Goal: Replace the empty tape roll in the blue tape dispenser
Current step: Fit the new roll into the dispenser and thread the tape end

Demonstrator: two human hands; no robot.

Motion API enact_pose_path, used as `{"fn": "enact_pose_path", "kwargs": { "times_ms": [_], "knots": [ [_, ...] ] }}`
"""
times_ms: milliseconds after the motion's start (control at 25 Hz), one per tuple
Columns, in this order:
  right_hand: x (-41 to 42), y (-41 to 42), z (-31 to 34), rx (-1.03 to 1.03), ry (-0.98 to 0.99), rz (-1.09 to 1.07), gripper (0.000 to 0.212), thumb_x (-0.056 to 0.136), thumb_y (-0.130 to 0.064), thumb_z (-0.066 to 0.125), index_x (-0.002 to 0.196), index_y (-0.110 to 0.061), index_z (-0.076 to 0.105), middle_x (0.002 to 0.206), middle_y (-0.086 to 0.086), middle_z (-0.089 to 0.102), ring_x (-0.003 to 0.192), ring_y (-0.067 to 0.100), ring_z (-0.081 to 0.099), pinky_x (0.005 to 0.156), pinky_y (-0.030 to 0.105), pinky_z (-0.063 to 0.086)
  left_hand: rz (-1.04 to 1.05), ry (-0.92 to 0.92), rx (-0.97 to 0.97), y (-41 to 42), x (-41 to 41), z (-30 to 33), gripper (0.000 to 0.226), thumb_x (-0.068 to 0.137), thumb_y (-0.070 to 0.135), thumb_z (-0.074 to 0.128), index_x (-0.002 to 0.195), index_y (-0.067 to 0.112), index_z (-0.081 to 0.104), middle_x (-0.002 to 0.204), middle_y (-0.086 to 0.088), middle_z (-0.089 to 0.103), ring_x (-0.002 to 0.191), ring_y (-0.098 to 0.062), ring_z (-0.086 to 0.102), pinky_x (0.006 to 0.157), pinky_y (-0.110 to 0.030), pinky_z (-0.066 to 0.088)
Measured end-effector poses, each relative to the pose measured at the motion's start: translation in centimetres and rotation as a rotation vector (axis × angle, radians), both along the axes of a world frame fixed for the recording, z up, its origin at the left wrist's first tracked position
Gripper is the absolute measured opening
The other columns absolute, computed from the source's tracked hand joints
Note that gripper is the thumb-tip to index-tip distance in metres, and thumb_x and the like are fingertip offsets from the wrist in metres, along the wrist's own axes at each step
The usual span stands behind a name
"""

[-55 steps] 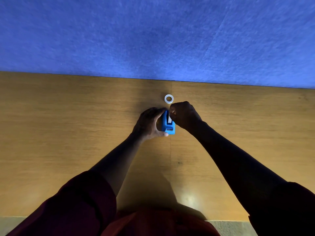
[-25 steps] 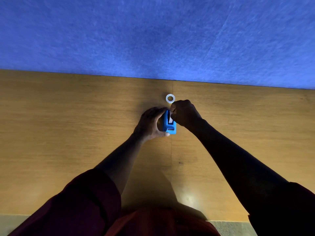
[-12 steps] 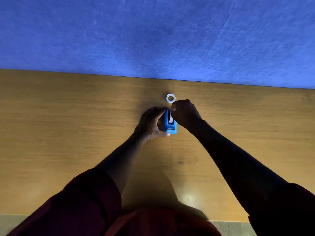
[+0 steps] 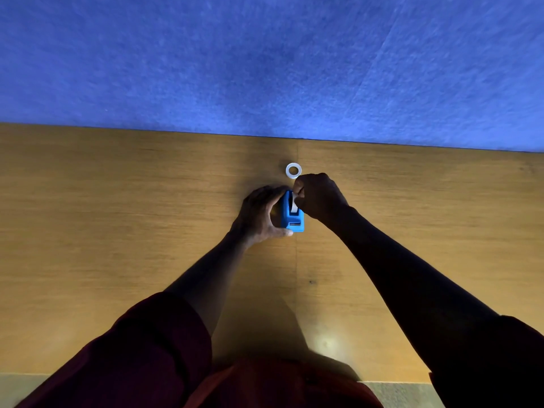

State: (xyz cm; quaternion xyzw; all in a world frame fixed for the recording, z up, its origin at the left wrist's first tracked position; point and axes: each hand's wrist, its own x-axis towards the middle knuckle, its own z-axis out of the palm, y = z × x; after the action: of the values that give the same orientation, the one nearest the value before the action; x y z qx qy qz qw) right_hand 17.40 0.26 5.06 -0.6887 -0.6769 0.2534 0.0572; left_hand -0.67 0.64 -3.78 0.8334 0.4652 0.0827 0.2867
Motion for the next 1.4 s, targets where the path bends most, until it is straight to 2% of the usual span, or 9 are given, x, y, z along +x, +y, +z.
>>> {"fn": "enact_pose_path", "kwargs": {
  "times_ms": [80,240,440,720,920,1080,1280,1400],
  "knots": [
    [0.1,-0.1,0.2,-0.003,0.007,0.005,0.014,0.089,-0.014,0.068,0.102,-0.008,0.071,0.094,0.008,0.074,0.082,0.02,0.071,0.074,0.036,0.061,0.0,0.002,-0.001,0.0,0.0,0.1,0.112,0.061,0.056,0.088,0.154,0.026,0.033,0.155,-0.001,0.042,0.144,-0.023,0.035,0.119,-0.046,0.033],
    [0.0,0.0,0.3,0.036,-0.05,0.05,0.016,0.094,-0.019,0.066,0.102,-0.006,0.071,0.092,0.008,0.074,0.079,0.018,0.07,0.068,0.027,0.057,0.001,0.013,-0.022,0.1,0.0,0.1,0.112,0.061,0.056,0.088,0.154,0.027,0.032,0.155,0.0,0.041,0.145,-0.023,0.034,0.119,-0.048,0.034],
    [-0.1,0.2,0.4,0.041,-0.031,0.04,0.017,0.092,-0.018,0.069,0.102,-0.006,0.072,0.094,0.008,0.075,0.079,0.018,0.071,0.072,0.033,0.061,0.006,0.029,-0.038,0.1,0.0,-0.2,0.114,0.062,0.058,0.087,0.156,0.029,0.028,0.158,-0.001,0.037,0.147,-0.024,0.03,0.121,-0.046,0.03],
    [0.0,-0.4,-0.6,0.044,0.033,0.005,0.015,0.087,-0.016,0.073,0.1,-0.008,0.068,0.091,0.007,0.073,0.072,0.012,0.063,0.061,0.021,0.048,0.007,0.023,0.003,0.1,0.0,-0.3,0.114,0.06,0.061,0.086,0.153,0.028,0.032,0.154,-0.002,0.043,0.143,-0.024,0.037,0.12,-0.043,0.034],
    [0.3,0.0,-0.7,0.02,0.038,0.029,0.014,0.085,-0.014,0.075,0.096,-0.008,0.07,0.091,0.008,0.074,0.077,0.016,0.068,0.064,0.024,0.052,0.005,0.042,-0.019,0.2,0.0,-0.3,0.115,0.061,0.062,0.085,0.156,0.027,0.03,0.157,-0.003,0.039,0.146,-0.024,0.033,0.121,-0.044,0.031],
    [0.8,0.2,-0.4,0.029,0.055,0.061,0.012,0.09,-0.015,0.07,0.097,-0.006,0.074,0.093,0.008,0.075,0.083,0.02,0.071,0.075,0.034,0.06,0.01,0.041,-0.019,0.1,0.1,-0.3,0.116,0.061,0.06,0.086,0.156,0.025,0.029,0.158,-0.003,0.038,0.147,-0.024,0.031,0.122,-0.043,0.029],
    [0.5,0.2,-0.5,0.043,0.066,0.049,0.011,0.09,-0.014,0.071,0.097,-0.006,0.071,0.091,0.008,0.074,0.079,0.016,0.07,0.068,0.025,0.054,0.011,0.032,-0.029,0.2,0.0,-0.3,0.115,0.061,0.059,0.086,0.156,0.026,0.03,0.157,-0.002,0.039,0.146,-0.024,0.032,0.121,-0.045,0.032],
    [0.5,0.2,-0.5,0.036,0.067,0.056,0.015,0.089,-0.014,0.071,0.102,-0.006,0.071,0.094,0.009,0.074,0.081,0.018,0.071,0.071,0.028,0.059,0.011,0.027,-0.02,0.2,0.0,-0.3,0.115,0.061,0.06,0.086,0.155,0.027,0.03,0.156,-0.002,0.04,0.145,-0.023,0.033,0.12,-0.044,0.032]
  ]
}}
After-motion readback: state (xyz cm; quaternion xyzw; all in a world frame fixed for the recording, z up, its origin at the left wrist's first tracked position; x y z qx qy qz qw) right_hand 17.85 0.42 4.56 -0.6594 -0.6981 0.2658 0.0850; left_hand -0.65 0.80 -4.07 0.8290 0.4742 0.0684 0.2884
